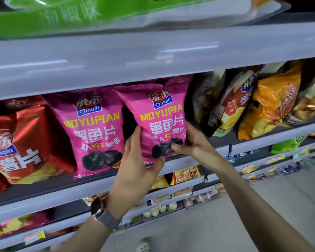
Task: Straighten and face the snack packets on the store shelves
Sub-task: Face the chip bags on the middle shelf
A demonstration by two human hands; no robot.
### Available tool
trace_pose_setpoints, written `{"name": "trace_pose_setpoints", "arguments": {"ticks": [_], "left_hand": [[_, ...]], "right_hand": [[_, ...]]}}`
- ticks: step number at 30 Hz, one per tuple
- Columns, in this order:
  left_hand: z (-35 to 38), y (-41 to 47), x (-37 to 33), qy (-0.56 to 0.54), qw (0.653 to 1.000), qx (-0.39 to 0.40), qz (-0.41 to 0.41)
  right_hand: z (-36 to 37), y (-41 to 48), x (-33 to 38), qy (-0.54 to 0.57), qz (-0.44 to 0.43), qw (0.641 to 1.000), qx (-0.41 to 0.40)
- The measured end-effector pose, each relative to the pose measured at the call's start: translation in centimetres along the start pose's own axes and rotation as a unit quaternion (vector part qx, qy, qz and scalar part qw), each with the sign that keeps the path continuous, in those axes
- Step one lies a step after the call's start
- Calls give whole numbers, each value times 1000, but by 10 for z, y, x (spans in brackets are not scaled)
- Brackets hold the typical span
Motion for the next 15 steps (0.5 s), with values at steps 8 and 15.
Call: {"name": "trace_pose_setpoints", "arguments": {"ticks": [8, 15], "left_hand": [[-4, -6, -5, 65, 998, 6, 8], [1, -25, -4, 99, 995, 19, -9]], "right_hand": [[4, -5, 2, -25, 10, 1000, 5], [7, -7, -1, -20, 9, 1000, 18]]}}
Point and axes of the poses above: each hand's wrist, its own y-axis towards the middle knuckle, its own z-axis out of the palm, x = y × z, the point moved 7 cm from there along y, towards the middle knuckle, and after that the axes turned 3 degrees about x, right-handed, at the moved point
